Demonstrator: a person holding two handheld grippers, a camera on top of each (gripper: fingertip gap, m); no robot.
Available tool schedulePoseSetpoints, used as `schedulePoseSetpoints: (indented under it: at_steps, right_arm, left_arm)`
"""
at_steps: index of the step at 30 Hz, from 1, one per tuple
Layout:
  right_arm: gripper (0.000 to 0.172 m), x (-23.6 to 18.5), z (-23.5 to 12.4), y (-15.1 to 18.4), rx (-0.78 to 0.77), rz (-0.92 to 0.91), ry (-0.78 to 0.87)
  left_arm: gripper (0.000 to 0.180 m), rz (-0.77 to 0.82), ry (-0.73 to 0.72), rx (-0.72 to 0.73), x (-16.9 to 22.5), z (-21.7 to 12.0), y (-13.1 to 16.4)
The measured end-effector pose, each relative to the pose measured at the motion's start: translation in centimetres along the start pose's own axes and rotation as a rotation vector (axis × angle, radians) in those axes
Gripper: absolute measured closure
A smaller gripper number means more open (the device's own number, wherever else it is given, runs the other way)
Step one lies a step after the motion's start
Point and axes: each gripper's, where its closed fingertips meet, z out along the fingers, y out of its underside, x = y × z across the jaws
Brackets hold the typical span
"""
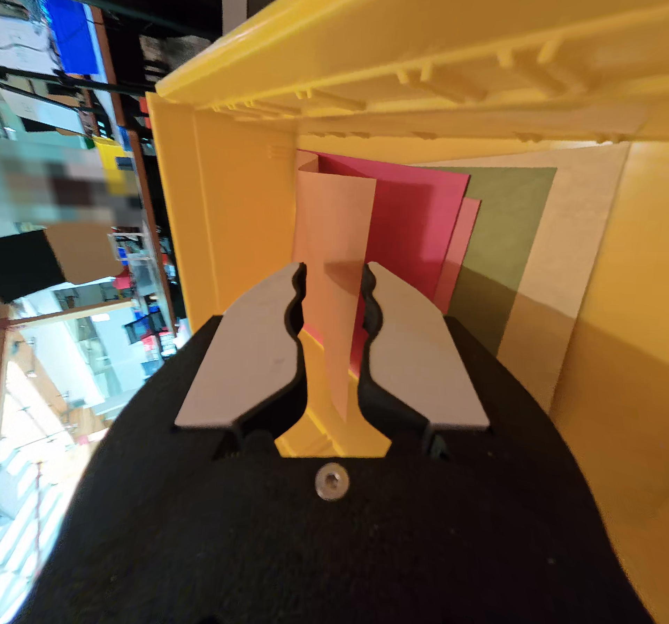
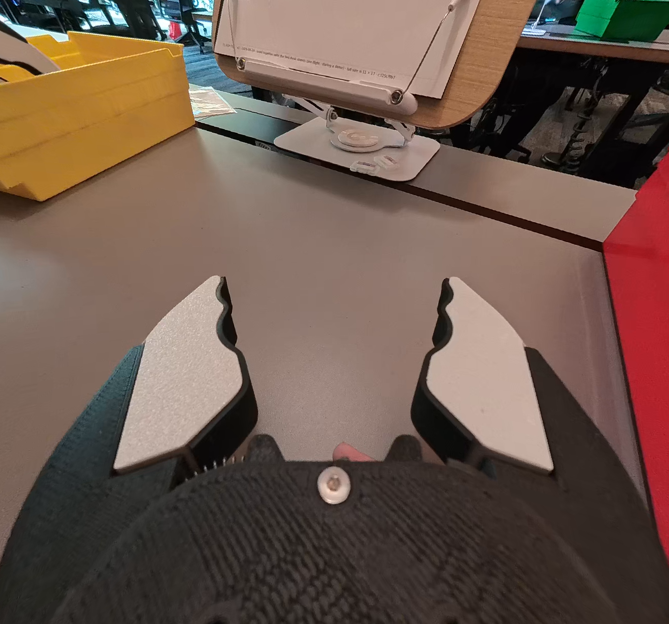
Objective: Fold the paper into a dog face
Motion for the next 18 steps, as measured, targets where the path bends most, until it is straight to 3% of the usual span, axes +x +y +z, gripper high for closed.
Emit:
schedulePoseSetpoints:
  at_steps: [1, 5, 8, 18]
  right_arm:
    - [0.063, 0.0, 0.0, 0.0, -0.001, -0.001, 0.001]
    - [0.063, 0.0, 0.0, 0.0, 0.001, 0.0, 0.001]
    - [0.064, 0.0, 0.0, 0.0, -0.002, -0.004, 0.001]
    - [0.065, 0.1, -0.1, 0.1, -0.003, -0.01, 0.004]
  left_arm:
    - [0.156, 0.032, -0.031, 0.002, -0.3, 0.0, 0.0]
    - [0.16, 0.175, -0.208, 0.006, -1.9, -0.5, 0.0]
    - [0.157, 0.193, -0.239, -0.023, -2.1, -0.3, 0.6]
    - [0.16, 0.17, -0.104, -0.033, -0.1, 0.5, 0.9]
